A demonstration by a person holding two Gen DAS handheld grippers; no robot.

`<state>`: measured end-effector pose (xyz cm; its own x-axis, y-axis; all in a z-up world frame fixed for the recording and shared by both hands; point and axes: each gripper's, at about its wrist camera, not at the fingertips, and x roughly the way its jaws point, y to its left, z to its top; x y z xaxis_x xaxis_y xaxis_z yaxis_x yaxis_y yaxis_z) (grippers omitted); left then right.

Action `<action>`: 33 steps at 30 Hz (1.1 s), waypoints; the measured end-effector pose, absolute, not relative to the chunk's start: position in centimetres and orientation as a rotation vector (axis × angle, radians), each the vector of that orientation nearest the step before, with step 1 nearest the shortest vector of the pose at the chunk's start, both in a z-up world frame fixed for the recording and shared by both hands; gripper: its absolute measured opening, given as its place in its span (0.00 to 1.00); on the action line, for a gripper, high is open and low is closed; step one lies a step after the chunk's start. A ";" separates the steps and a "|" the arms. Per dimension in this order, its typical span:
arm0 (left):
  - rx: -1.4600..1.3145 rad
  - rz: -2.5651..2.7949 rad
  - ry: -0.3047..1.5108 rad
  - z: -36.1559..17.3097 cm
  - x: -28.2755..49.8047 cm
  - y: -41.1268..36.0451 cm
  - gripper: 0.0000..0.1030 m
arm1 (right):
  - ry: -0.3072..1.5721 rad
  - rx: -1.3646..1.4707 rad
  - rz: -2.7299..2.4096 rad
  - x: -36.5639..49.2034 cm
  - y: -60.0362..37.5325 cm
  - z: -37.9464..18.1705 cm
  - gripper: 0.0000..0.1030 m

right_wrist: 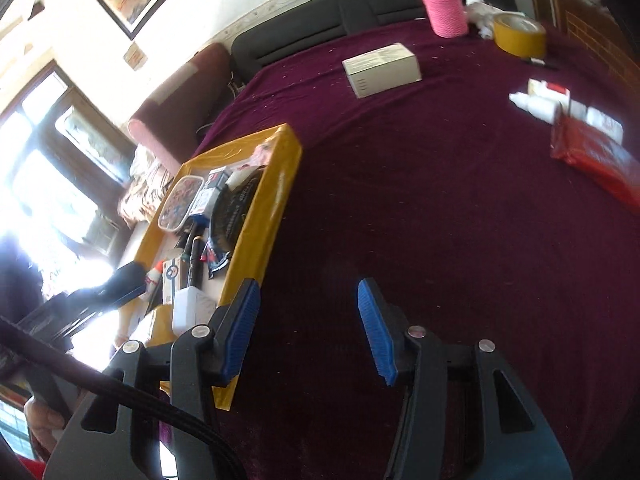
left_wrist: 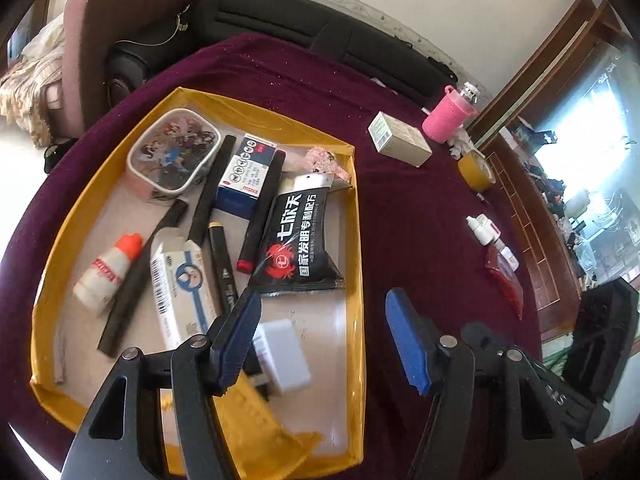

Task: Organize objects
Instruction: 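Move both tools back over the bottles and red packet on the table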

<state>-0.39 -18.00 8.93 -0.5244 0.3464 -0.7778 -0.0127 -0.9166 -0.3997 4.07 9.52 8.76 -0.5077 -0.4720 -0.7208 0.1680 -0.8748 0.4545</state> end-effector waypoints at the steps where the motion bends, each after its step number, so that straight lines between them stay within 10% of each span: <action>1: -1.435 2.522 -0.514 8.4 -1.3 -17.6 0.57 | -0.479 1.289 -2.401 4.1 10.1 8.8 0.48; 23: -1.166 2.417 -0.212 12.7 4.1 -7.9 0.62 | -0.656 1.372 -2.932 -4.9 36.9 8.1 0.52; 33: -1.248 2.388 -0.205 11.4 3.5 -5.0 0.62 | -0.499 1.359 -2.381 -3.4 28.6 6.1 0.57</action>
<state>3.46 -4.95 11.41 -0.4990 0.4423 -0.7453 -0.3090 -0.8943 -0.3238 -3.35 28.63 6.08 -0.4767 -0.4663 -0.7452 0.1280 -0.8755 0.4660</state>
